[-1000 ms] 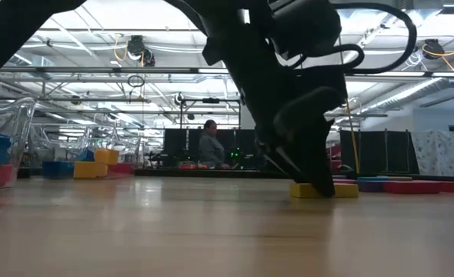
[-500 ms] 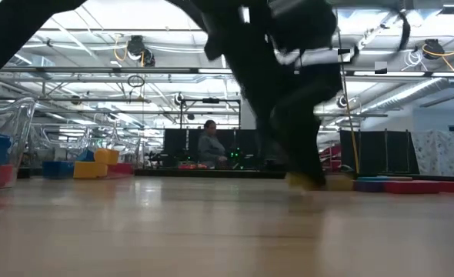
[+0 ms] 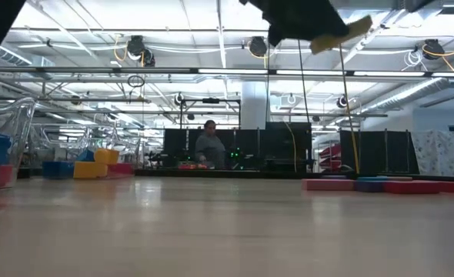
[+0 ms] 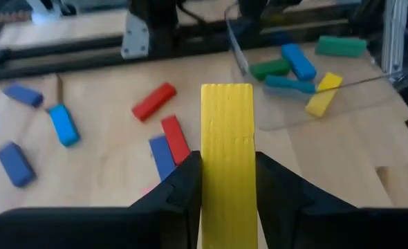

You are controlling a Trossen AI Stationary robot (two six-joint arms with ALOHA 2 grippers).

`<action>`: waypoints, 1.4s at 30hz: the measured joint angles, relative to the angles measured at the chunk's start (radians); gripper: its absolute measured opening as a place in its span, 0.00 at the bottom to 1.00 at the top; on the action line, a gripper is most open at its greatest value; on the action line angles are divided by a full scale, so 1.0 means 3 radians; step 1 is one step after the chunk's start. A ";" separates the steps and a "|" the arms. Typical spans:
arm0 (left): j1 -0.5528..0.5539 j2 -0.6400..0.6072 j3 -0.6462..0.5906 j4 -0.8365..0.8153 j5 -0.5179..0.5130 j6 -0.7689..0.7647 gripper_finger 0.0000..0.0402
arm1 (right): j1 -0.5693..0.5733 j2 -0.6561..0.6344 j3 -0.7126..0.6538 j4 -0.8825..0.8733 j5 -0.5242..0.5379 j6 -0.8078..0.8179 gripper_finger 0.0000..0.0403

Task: Sort blocks by size
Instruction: Put the yellow rectangular block into the bottom right transparent bin

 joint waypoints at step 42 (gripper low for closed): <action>-0.0027 -0.0190 0.0057 0.0397 0.0006 0.0121 0.26 | -0.0472 -0.0253 0.0000 0.0583 -0.0113 -0.0772 0.35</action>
